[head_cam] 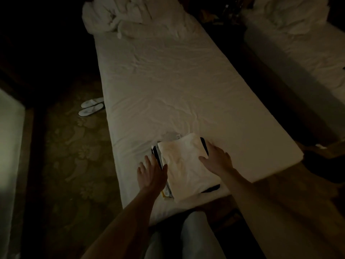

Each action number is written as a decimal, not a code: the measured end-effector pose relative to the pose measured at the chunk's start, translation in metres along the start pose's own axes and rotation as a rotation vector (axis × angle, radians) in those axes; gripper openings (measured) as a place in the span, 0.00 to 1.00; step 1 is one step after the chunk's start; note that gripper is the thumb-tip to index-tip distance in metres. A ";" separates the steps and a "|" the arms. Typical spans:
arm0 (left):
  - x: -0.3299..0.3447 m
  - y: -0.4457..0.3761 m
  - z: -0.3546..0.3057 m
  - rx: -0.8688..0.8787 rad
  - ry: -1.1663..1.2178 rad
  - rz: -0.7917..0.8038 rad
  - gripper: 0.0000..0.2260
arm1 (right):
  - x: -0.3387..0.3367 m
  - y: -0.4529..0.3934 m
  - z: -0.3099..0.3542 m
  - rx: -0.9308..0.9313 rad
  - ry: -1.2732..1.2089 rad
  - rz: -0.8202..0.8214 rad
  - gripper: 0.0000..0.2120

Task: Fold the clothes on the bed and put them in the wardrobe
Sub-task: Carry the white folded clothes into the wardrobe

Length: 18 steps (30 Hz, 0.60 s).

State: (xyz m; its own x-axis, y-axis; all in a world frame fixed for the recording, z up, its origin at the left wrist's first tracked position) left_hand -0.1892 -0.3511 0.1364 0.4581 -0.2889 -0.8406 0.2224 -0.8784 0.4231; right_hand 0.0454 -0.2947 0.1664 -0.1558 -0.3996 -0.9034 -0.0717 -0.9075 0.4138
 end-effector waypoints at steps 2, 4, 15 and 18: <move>0.010 -0.011 0.000 -0.022 0.019 0.015 0.33 | 0.007 -0.016 0.001 -0.002 -0.001 0.016 0.35; 0.024 -0.022 0.001 -0.045 0.043 0.027 0.34 | 0.021 -0.034 0.001 0.002 0.000 0.050 0.35; 0.128 -0.086 0.007 -0.356 0.294 0.146 0.41 | 0.131 -0.143 -0.047 0.161 -0.217 0.237 0.54; 0.155 -0.101 0.002 -0.452 0.440 0.141 0.40 | 0.155 -0.165 -0.060 0.259 -0.337 0.315 0.62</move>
State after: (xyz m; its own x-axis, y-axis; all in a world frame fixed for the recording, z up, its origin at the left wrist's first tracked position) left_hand -0.1424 -0.3079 -0.0375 0.7981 -0.1219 -0.5901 0.4310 -0.5688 0.7005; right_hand 0.0924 -0.2145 -0.0490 -0.5139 -0.5458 -0.6619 -0.2048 -0.6712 0.7124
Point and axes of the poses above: each hand's wrist, its own y-axis away from the middle knuckle, its own x-axis out of the palm, z = x × y, the point moved 3 cm from there along -y, towards the middle knuckle, and after that the axes turned 8 degrees about y, right-handed, at the moved point
